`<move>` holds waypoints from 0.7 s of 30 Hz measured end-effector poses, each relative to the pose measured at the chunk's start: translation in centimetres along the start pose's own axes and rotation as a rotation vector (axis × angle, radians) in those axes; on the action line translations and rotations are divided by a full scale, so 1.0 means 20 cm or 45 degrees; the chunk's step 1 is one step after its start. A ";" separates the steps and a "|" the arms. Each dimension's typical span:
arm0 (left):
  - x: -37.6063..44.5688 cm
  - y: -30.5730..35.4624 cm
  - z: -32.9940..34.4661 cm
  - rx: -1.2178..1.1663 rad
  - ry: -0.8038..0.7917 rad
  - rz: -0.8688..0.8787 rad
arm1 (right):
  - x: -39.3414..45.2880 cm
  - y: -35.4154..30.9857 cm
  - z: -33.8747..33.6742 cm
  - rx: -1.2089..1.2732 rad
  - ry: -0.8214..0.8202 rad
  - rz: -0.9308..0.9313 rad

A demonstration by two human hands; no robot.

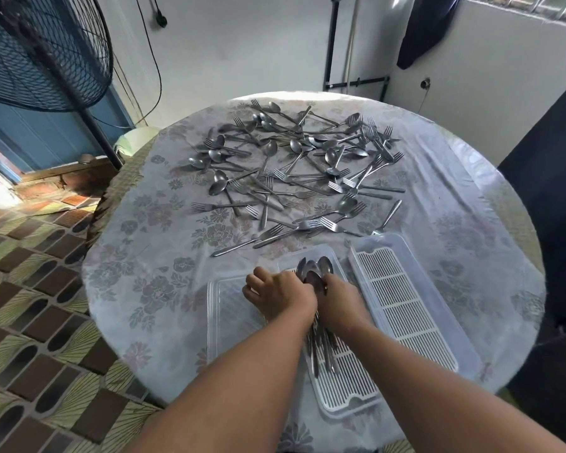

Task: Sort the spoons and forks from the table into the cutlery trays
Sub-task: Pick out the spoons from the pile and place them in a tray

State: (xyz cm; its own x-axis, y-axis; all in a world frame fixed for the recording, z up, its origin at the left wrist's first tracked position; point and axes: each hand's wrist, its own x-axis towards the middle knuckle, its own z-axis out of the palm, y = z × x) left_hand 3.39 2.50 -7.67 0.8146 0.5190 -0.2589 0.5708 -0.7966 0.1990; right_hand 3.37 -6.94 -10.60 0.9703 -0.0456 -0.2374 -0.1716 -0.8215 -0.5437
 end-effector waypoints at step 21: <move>-0.12 -0.14 0.03 0.304 0.150 0.412 | 0.00 0.03 0.03 -0.100 -0.104 -0.238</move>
State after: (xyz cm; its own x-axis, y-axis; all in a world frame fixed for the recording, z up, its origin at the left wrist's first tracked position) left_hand -0.19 3.30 -8.18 0.9621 0.2510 -0.1066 0.2548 -0.9667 0.0238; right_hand 3.08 -7.20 -11.36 0.9665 0.1552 -0.2045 0.0268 -0.8533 -0.5208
